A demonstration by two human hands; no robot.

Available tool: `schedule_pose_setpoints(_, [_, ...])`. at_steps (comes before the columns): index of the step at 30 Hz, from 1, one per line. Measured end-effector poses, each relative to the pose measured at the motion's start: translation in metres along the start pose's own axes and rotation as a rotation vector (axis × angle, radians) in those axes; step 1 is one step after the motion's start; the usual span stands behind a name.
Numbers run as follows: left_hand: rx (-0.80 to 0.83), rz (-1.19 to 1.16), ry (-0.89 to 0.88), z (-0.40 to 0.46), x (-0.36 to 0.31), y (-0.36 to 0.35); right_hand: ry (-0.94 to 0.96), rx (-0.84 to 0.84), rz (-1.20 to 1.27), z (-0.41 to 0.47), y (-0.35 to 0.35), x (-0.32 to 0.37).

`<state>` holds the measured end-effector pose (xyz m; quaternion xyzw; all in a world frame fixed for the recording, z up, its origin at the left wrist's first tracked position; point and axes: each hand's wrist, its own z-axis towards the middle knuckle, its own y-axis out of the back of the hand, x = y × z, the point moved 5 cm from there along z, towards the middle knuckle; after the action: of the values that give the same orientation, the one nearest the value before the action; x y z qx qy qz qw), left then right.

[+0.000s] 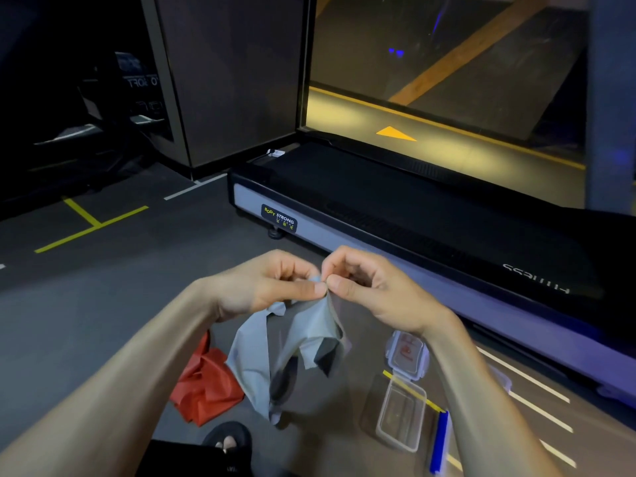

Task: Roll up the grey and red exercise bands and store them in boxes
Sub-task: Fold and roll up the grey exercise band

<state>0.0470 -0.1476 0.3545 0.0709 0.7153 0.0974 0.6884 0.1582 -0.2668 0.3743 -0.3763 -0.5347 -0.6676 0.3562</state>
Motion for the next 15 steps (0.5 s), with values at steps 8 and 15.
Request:
schedule_pose_setpoints(8, [0.087,0.023,0.029,0.006,0.019,-0.005,0.036,-0.158,0.401,-0.004,0.015,0.005])
schedule_pose_setpoints(15, [-0.229,0.665,-0.006,0.015,0.025,0.013,0.1,-0.46,0.833,-0.018,0.057,-0.002])
